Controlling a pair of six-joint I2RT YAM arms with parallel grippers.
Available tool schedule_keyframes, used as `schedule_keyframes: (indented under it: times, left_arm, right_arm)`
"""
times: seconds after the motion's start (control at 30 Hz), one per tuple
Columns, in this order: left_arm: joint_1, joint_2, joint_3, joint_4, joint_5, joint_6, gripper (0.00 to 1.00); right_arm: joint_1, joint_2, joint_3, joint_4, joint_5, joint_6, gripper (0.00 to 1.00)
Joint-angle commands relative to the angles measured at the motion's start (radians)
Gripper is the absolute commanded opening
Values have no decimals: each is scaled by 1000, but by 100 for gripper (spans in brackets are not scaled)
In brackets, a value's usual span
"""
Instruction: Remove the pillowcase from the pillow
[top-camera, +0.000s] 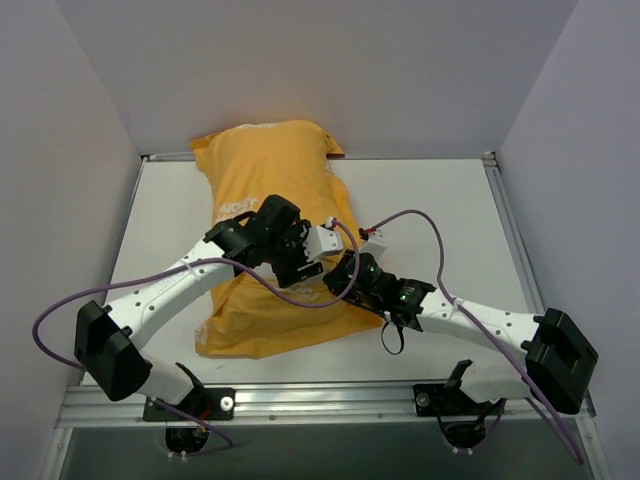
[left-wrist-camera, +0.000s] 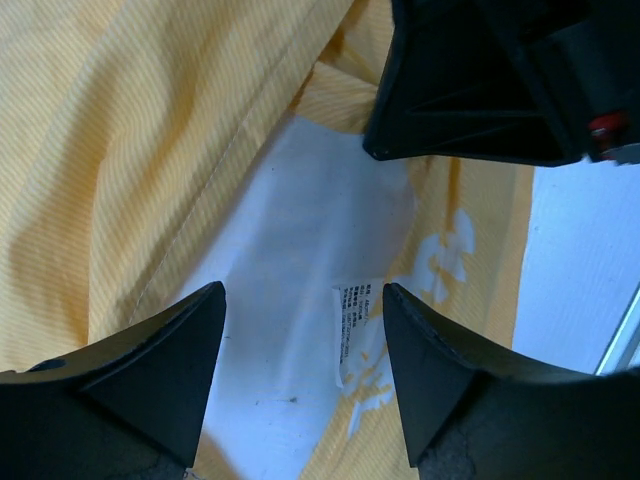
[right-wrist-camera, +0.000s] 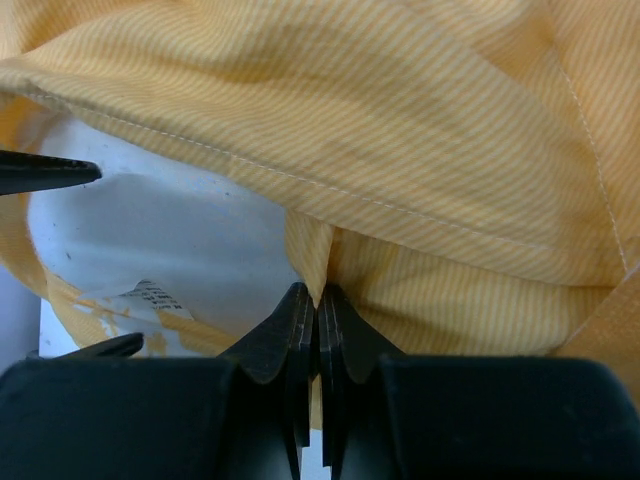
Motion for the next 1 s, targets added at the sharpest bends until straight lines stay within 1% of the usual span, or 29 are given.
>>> schedule_keyframes:
  times: [0.0,0.1,0.13,0.23,0.47,0.53,0.63,0.67,0.7,0.77,0.87,0.97]
  left_arm:
    - [-31,26,-23,96,-99,-1,74]
    - [-35,55,-55,160,-145,-1,77]
    - [-35,71,-63,177,-186,-2,79]
    - [-37,98,-80,214,-238,8,86]
    - [-37,164,-138,292,-297,2,87]
    - [-37,169,-140,302,-291,-16,87]
    - [-35,161,-108,288,-194,-57,89]
    - [-35,157,-85,285,-142,-80,91]
    - [-35,152,-73,276,-64,-90,96]
    - [-37,154,-47,268,-18,-119,97]
    - [-37,192,-7,256,-60,-122,97]
    - [-37,224,-26,263,-131,-90,95]
  right_arm:
    - [-18,-61,-69,76,-25,41,0]
    - [-23,-73,-94,83,-45,51,0]
    - [-24,-76,-97,83,-47,51,0]
    - [-26,-79,-105,86,-65,37,0]
    - [-33,-72,-131,92,-97,31,0]
    - [-35,-73,-139,100,-112,34,0]
    - [-30,-61,-135,89,-131,23,0]
    - [-29,-55,-135,87,-135,23,0]
    - [-26,-52,-137,87,-139,23,0]
    - [-24,-58,-146,89,-143,31,0]
    - [-24,-88,-174,95,-137,52,0]
    - [-30,-127,-207,94,-131,78,0]
